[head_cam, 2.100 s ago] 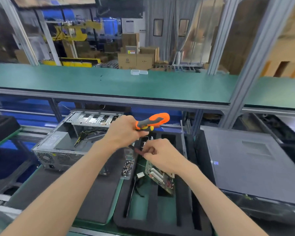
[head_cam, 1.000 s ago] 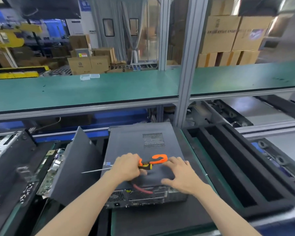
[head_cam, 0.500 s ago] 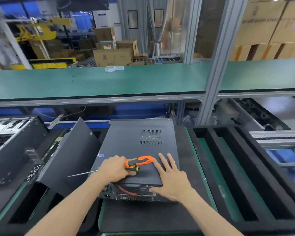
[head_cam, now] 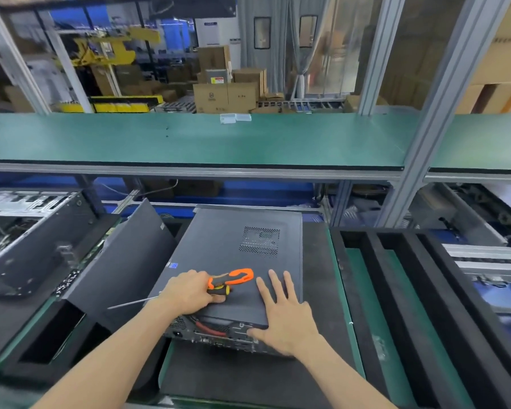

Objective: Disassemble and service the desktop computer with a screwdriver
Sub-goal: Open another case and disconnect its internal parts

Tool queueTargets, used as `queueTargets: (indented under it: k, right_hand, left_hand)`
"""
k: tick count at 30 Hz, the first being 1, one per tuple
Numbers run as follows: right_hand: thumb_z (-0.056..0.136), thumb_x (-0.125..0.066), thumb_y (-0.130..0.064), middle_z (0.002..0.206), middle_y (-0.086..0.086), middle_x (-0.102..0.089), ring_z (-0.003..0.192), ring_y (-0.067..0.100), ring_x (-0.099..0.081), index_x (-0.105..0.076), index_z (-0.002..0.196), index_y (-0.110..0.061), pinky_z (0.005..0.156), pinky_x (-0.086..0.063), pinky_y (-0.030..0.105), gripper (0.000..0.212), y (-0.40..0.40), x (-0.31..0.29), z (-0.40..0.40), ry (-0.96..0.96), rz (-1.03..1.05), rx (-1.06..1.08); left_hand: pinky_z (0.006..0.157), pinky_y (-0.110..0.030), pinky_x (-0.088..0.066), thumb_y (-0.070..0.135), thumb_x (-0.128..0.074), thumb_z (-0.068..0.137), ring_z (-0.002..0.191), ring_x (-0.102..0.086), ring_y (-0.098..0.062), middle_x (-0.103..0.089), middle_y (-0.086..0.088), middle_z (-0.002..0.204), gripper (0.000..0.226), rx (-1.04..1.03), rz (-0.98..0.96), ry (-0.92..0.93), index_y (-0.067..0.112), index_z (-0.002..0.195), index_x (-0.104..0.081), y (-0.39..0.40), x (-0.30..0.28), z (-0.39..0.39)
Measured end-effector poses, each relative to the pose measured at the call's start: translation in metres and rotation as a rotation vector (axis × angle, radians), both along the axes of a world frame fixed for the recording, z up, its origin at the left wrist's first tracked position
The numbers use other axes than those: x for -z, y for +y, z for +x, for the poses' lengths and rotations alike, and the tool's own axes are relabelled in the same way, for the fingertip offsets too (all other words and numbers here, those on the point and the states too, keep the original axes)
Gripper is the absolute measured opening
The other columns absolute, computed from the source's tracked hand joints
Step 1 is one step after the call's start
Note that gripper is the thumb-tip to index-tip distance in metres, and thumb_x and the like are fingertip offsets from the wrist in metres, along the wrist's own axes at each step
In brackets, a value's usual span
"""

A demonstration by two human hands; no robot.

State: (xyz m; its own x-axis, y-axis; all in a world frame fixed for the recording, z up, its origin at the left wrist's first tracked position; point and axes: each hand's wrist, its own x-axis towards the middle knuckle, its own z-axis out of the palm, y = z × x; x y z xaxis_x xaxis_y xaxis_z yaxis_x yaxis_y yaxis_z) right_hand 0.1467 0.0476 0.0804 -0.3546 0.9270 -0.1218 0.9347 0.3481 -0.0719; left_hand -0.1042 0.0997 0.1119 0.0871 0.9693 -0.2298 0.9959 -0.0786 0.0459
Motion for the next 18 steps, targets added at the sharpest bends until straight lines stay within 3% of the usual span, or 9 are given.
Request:
queueTargets:
  k: [5, 9, 12, 15, 18]
  right_hand:
    - [0.077, -0.045, -0.083, 0.162, -0.008, 0.032, 0.149, 0.028, 0.031, 0.020, 0.156, -0.035, 0.101, -0.043, 0.054, 0.112, 0.003, -0.001, -0.006, -0.013, -0.010, 0.030]
    - [0.075, -0.044, -0.083, 0.163, -0.009, 0.031, 0.149, 0.026, 0.031, 0.018, 0.156, -0.037, 0.102, -0.042, 0.054, 0.112, 0.002, -0.001, -0.011, -0.013, -0.009, 0.039]
    - [0.073, -0.042, -0.084, 0.163, -0.010, 0.030, 0.149, 0.025, 0.031, 0.019, 0.155, -0.038, 0.102, -0.042, 0.053, 0.112, 0.003, 0.000, -0.011, -0.011, 0.001, 0.044]
    - [0.071, -0.041, -0.085, 0.163, -0.011, 0.029, 0.149, 0.024, 0.030, 0.020, 0.154, -0.039, 0.100, -0.044, 0.052, 0.112, 0.005, 0.002, -0.011, -0.011, 0.015, 0.044]
    - [0.069, -0.039, -0.086, 0.163, -0.012, 0.029, 0.149, 0.022, 0.030, 0.020, 0.154, -0.041, 0.097, -0.045, 0.050, 0.113, 0.006, 0.004, -0.012, -0.009, 0.025, 0.048]
  left_hand:
    - [0.058, -0.031, -0.045, 0.080, -0.056, 0.078, 0.075, -0.064, -0.017, -0.065, 0.008, 0.078, 0.050, 0.014, -0.032, -0.060, 0.036, 0.099, -0.067, 0.007, 0.001, -0.016]
    - [0.061, -0.032, -0.045, 0.077, -0.057, 0.080, 0.079, -0.065, -0.018, -0.066, 0.005, 0.083, 0.050, 0.032, -0.043, -0.091, 0.039, 0.111, -0.065, 0.015, 0.003, -0.024]
    - [0.067, -0.034, -0.047, 0.075, -0.055, 0.084, 0.086, -0.062, -0.019, -0.066, 0.006, 0.099, 0.073, 0.024, -0.033, -0.073, 0.042, 0.147, -0.042, 0.017, 0.006, -0.035]
    - [0.076, -0.037, -0.047, 0.077, -0.053, 0.083, 0.113, -0.061, -0.023, -0.063, 0.004, 0.131, 0.087, -0.024, -0.027, -0.067, 0.033, 0.155, -0.029, 0.022, 0.009, -0.045]
    - [0.081, -0.041, -0.047, 0.075, -0.057, 0.082, 0.121, -0.055, -0.029, -0.062, -0.004, 0.126, 0.100, -0.089, -0.044, -0.094, 0.024, 0.158, -0.017, 0.025, 0.010, -0.053]
